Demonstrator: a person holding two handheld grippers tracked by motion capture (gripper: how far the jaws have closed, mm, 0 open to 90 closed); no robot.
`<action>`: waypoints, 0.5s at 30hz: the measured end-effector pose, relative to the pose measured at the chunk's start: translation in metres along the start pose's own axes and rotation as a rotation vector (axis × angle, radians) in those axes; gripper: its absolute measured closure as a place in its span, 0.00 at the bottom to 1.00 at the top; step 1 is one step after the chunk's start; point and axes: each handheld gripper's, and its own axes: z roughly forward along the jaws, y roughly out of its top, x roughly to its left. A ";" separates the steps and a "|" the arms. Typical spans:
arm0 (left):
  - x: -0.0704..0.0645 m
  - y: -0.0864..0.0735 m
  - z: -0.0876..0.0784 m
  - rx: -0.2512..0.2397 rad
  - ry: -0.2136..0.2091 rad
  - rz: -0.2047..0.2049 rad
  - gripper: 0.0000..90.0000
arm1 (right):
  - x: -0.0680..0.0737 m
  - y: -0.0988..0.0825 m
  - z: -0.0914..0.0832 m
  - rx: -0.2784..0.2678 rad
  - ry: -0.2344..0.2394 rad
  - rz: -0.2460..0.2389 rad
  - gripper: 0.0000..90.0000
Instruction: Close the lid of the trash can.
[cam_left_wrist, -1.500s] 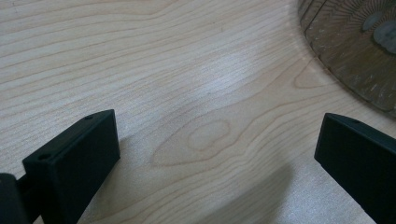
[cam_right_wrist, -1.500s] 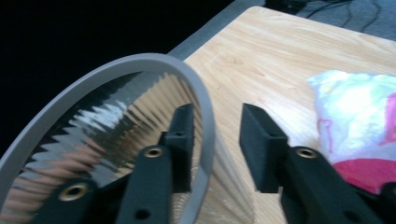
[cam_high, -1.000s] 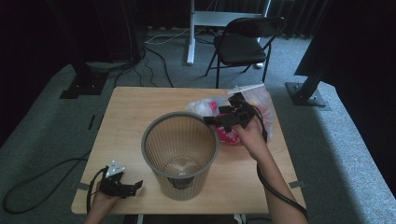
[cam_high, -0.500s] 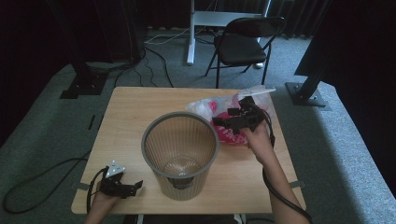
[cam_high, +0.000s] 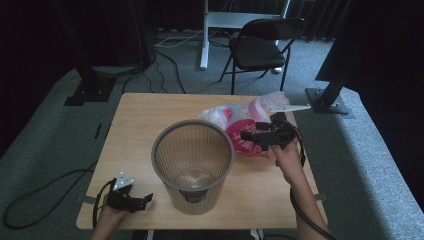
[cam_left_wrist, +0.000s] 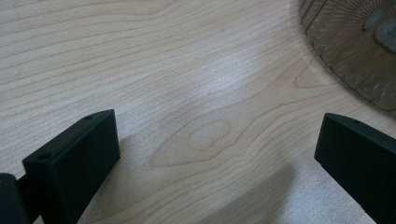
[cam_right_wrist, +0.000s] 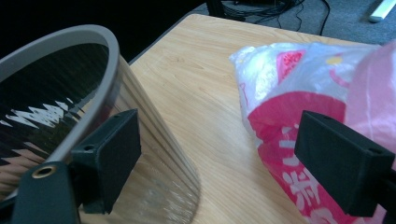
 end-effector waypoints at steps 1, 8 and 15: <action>0.000 0.000 0.000 -0.002 -0.001 -0.003 0.00 | -0.001 -0.002 -0.001 -0.005 -0.004 0.003 0.15; 0.000 0.000 0.000 -0.001 0.000 -0.002 0.00 | -0.009 -0.018 -0.008 -0.029 -0.024 0.025 0.16; 0.000 0.000 0.000 0.000 -0.001 0.000 0.00 | -0.011 -0.032 -0.009 -0.029 -0.047 0.024 0.16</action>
